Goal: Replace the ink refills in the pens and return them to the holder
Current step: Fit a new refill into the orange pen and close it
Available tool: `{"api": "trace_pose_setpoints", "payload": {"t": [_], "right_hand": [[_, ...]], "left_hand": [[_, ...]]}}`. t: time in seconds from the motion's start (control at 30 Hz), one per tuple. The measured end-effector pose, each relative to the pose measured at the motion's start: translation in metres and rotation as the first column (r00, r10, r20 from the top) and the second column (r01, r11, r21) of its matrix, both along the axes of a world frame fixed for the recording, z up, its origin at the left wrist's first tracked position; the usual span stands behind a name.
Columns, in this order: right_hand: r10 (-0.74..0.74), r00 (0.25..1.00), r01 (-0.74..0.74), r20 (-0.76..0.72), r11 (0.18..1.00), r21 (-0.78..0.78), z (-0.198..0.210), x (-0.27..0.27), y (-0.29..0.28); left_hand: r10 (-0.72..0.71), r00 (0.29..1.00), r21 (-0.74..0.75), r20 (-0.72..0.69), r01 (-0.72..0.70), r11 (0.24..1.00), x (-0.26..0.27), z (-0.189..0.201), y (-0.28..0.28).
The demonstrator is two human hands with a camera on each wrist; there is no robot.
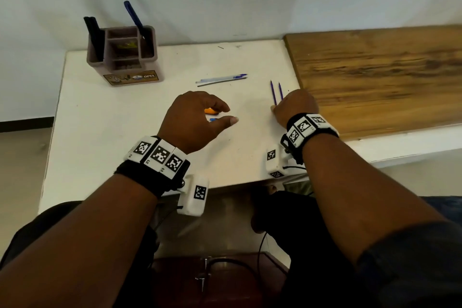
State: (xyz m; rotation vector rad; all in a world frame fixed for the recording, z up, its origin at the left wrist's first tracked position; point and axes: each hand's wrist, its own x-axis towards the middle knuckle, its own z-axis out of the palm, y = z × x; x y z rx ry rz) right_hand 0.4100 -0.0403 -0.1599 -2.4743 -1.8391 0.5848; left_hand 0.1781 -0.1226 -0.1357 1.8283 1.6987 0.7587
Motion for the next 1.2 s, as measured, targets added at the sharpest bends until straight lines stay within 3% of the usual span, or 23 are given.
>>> {"api": "trace_pose_setpoints", "payload": {"t": [0.13,0.47,0.53,0.6,0.63,0.67,0.7,0.77,0.8,0.83,0.9,0.97,1.03,1.1,1.17,1.2], "right_hand": [[-0.03,0.999,0.03,-0.033,0.999,-0.023,0.002,-0.005,-0.001],[0.09,0.995,-0.088,0.033,0.994,-0.065,0.012,-0.024,-0.014],[0.066,0.997,-0.065,-0.032,0.998,0.016,0.019,-0.03,-0.014],[0.011,0.979,-0.003,-0.205,0.999,0.038,0.032,-0.041,-0.015],[-0.023,0.934,0.018,-0.357,1.0,-0.017,0.038,-0.048,-0.015],[-0.045,0.834,0.015,-0.549,0.998,-0.058,0.045,-0.055,-0.018],[-0.093,0.672,0.017,-0.734,0.994,-0.11,0.051,-0.063,-0.023],[-0.252,0.205,0.027,-0.946,0.967,-0.252,0.064,-0.075,-0.041],[-0.266,0.066,-0.039,-0.962,0.962,-0.269,0.067,-0.079,-0.049],[-0.266,-0.005,-0.095,-0.964,0.96,-0.265,0.07,-0.086,-0.058],[-0.231,-0.016,-0.168,-0.973,0.96,-0.225,0.073,-0.098,-0.071],[-0.201,0.046,-0.205,-0.979,0.957,-0.206,0.074,-0.109,-0.079],[-0.119,0.162,-0.224,-0.98,0.962,-0.154,0.072,-0.114,-0.083],[0.032,0.336,-0.217,-0.941,0.975,-0.044,0.07,-0.116,-0.082],[0.099,0.428,-0.143,-0.898,0.989,0.041,0.069,-0.116,-0.079],[0.065,0.421,-0.079,-0.905,0.996,0.035,0.069,-0.116,-0.078]], "left_hand": [[0.022,1.0,-0.023,0.004,-0.022,0.999,0.007,0.004,0.003],[0.026,1.0,0.002,0.006,-0.026,1.0,-0.002,0.009,0.004],[0.051,0.998,0.005,0.025,-0.051,0.999,-0.012,0.012,0.002],[0.077,0.996,0.012,0.041,-0.078,0.997,-0.021,0.016,0.0],[0.087,0.995,0.017,0.056,-0.088,0.996,-0.024,0.018,0.0],[0.1,0.991,0.012,0.088,-0.102,0.995,-0.026,0.02,0.0],[0.12,0.983,-0.005,0.14,-0.121,0.993,-0.029,0.023,-0.001],[0.162,0.945,-0.067,0.284,-0.149,0.987,-0.033,0.029,-0.002],[0.174,0.916,-0.108,0.362,-0.144,0.984,-0.034,0.032,-0.003],[0.181,0.882,-0.151,0.436,-0.126,0.98,-0.036,0.035,-0.005],[0.163,0.821,-0.201,0.548,-0.059,0.978,-0.042,0.042,-0.011],[0.14,0.8,-0.199,0.583,-0.026,0.98,-0.047,0.044,-0.016],[0.163,0.767,-0.241,0.62,-0.011,0.97,-0.053,0.045,-0.021],[0.181,0.731,-0.288,0.657,0.022,0.957,-0.059,0.046,-0.024],[0.146,0.82,-0.266,0.553,0.008,0.964,-0.064,0.044,-0.022],[0.105,0.881,-0.238,0.462,0.009,0.971,-0.066,0.042,-0.021]]}}
